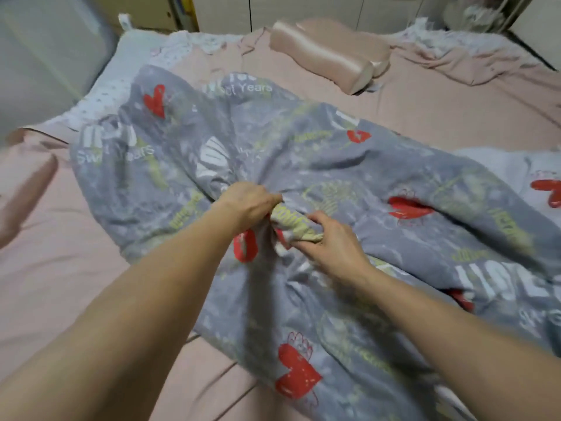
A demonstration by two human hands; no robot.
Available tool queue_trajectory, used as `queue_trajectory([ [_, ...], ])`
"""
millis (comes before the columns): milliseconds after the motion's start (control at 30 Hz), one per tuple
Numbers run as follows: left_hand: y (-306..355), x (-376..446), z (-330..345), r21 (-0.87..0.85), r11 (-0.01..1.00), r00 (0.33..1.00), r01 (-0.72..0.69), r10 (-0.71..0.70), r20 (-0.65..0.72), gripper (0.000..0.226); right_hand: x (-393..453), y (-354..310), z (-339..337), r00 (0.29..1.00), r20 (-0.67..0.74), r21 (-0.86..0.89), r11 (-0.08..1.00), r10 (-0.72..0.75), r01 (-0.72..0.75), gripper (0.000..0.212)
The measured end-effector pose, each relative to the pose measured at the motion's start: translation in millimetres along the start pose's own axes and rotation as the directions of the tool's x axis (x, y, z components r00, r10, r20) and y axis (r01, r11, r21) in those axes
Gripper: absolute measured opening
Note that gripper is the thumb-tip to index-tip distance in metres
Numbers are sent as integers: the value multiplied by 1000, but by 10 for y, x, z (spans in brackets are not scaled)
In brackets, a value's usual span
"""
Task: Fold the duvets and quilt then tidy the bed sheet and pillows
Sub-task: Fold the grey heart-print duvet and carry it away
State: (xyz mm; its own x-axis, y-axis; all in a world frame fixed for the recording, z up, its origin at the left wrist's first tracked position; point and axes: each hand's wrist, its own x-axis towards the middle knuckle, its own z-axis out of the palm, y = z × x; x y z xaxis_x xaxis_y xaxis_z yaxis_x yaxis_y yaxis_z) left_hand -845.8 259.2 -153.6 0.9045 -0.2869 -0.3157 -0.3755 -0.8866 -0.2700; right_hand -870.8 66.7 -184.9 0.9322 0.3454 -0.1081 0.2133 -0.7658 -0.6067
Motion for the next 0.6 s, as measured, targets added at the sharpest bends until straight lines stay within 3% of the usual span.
queue_trajectory([
  [133, -18, -749, -671, -49, 998, 993, 43, -37, 113, 36, -560, -475, -331, 984, 176, 61, 998, -10, -1, 76],
  [233, 168, -1541, -1117, -104, 987, 988, 121, -109, 112, 39, -1153, -852, -615, 957, 277, 53, 996, -86, 74, 81],
  [300, 310, -2002, -1265, -185, 963, 976, 196, -173, 133, 40, -1484, -1021, -770, 927, 346, 44, 990, -144, 137, 76],
  [367, 434, -2610, -1420, -232, 925, 936, 301, -240, 257, 42, -1836, -1278, -915, 865, 457, 72, 978, -209, 198, 62],
  [433, 553, -3147, -1493, -267, 865, 841, 425, -268, 471, 43, -2137, -1552, -972, 761, 606, 60, 968, -230, 245, 47],
  [500, 682, -3674, -1380, -302, 774, 671, 556, -203, 713, 43, -2433, -1824, -905, 608, 770, 14, 959, -191, 284, 30],
  [567, 780, -4140, -1126, -291, 721, 514, 630, -106, 851, 46, -2713, -2050, -692, 447, 886, -69, 920, -120, 385, 35],
  [600, 770, -4324, -981, -282, 697, 470, 659, -90, 878, 50, -2828, -2138, -572, 379, 923, -114, 894, -66, 433, 44],
])
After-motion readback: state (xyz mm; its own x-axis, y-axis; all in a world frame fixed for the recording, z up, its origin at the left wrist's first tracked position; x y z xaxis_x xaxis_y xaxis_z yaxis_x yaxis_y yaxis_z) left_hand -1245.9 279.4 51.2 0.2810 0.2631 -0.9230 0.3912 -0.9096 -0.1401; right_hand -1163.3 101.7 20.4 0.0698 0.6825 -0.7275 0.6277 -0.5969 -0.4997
